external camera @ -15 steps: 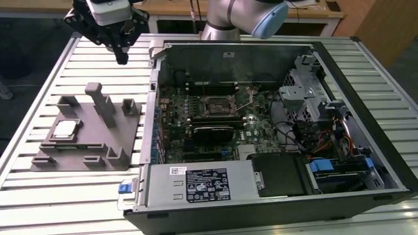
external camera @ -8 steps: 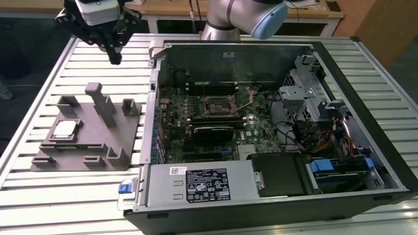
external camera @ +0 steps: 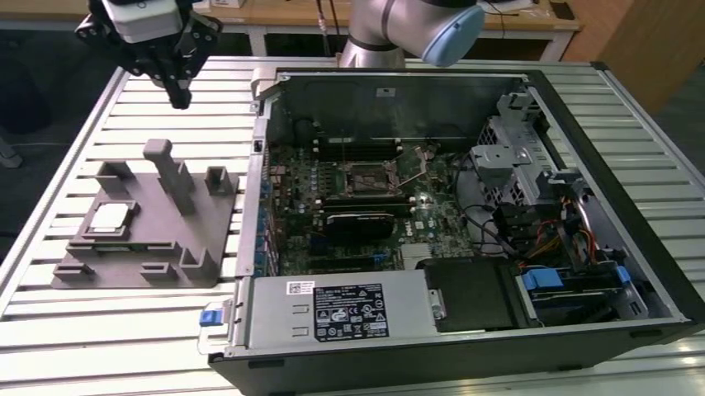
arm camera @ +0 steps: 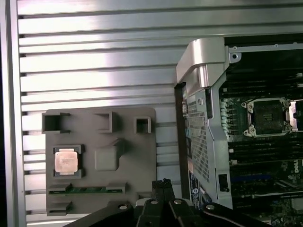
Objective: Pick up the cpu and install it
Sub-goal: 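Reach for the cpu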
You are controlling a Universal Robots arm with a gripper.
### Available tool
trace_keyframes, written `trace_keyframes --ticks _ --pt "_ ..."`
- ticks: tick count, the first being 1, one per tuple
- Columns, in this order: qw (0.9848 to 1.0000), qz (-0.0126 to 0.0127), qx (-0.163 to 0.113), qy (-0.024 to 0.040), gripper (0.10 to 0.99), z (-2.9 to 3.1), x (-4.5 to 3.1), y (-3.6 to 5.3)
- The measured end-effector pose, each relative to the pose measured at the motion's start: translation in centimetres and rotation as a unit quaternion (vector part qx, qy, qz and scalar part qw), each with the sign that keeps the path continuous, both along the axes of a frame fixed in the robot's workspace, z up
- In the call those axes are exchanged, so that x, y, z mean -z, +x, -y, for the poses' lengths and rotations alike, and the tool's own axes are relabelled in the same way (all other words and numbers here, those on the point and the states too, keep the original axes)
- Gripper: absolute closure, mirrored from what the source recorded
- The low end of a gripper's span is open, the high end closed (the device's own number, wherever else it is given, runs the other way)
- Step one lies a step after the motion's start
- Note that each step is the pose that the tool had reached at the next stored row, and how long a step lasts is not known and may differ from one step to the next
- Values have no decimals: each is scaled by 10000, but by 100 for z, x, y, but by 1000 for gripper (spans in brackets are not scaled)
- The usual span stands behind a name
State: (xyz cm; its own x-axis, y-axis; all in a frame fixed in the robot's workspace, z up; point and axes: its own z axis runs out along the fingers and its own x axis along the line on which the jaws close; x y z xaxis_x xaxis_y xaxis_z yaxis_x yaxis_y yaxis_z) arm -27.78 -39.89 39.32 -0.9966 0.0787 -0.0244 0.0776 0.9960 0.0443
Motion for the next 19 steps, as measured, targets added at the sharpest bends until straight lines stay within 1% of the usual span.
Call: trace_keyframes --ticks 14,19 --pt "10000 0 6 0 980 0 1 -271" --pt "10000 0 8 0 980 0 1 -351"
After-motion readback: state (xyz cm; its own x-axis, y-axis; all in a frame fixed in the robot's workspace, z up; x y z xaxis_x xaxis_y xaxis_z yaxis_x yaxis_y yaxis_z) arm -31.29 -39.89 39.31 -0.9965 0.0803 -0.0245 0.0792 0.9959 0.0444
